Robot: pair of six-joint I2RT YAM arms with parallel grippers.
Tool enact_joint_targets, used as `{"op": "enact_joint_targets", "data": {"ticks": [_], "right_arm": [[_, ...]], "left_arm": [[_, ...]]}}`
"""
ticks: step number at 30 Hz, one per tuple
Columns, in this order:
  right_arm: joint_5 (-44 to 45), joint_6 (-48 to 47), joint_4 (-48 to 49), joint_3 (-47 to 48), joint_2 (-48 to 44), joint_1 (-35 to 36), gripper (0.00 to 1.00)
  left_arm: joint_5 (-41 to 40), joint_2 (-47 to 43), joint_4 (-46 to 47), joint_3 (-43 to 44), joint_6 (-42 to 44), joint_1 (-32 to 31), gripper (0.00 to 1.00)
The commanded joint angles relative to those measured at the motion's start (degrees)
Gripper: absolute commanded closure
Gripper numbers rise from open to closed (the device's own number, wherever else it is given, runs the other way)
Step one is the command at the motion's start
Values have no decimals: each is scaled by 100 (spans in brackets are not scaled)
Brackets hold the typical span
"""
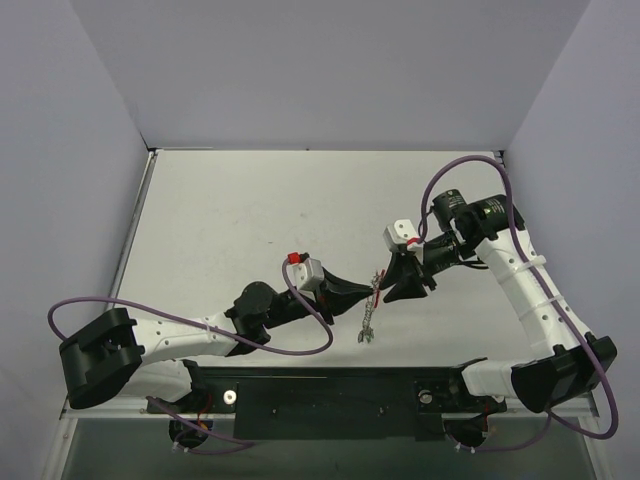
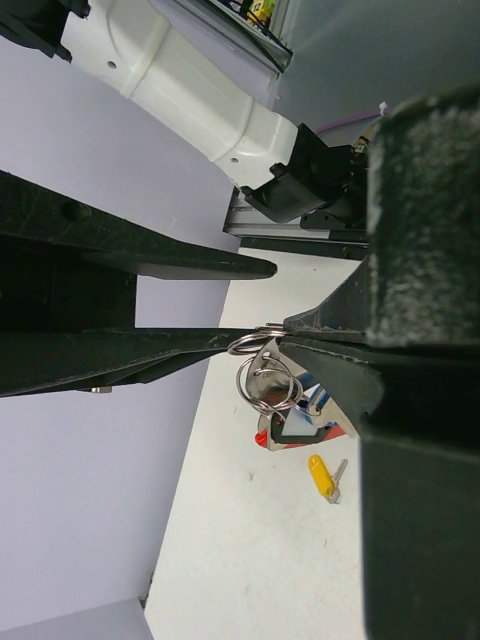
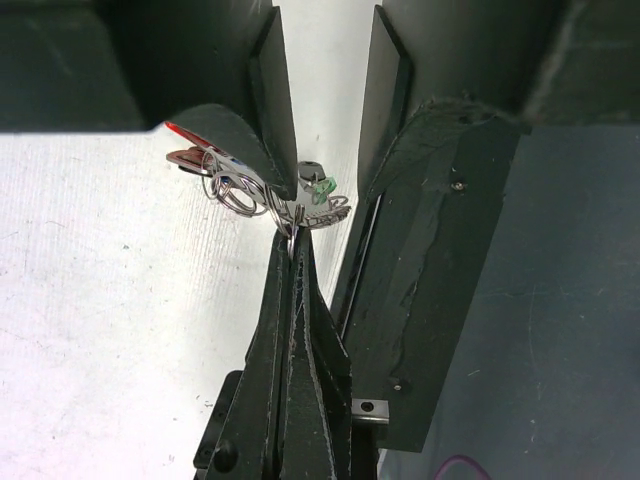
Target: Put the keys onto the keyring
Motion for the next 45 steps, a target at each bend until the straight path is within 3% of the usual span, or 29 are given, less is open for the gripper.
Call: {"op": "enact_joint_targets", "data": {"ticks": [1, 18, 22, 24, 33, 36, 38, 41, 45], "right_arm": [[-505, -322, -577, 65, 42, -21, 74], [-769, -322, -595, -67, 218, 58, 83], [-743, -330, -586, -67, 236, 58, 89], [-734, -322, -577, -49, 245, 58, 100], [-453, 512, -455, 100, 219, 67, 100], [-103, 1231, -287, 161, 227, 75, 100], [240, 1803, -86, 223, 236, 119, 100], [872, 2550, 47, 389, 253, 320, 100], [1321, 2955, 143, 513, 236, 611, 100]], "left_arm": [[-59, -193, 578, 160, 19, -24, 100], [-358, -18, 894, 169, -69, -112, 100], [-515, 35, 999, 142, -86, -147, 100], [-533, 53, 1043, 142, -86, -147, 100], [-542, 53, 825, 81, -324, -138, 100], [-420, -192, 247, -7, -333, -86, 65], [-358, -526, -306, -77, -219, -50, 54], [-323, -1280, -1361, -113, 71, 2, 41], [-16, -1809, -2576, 80, 493, 134, 36]]}}
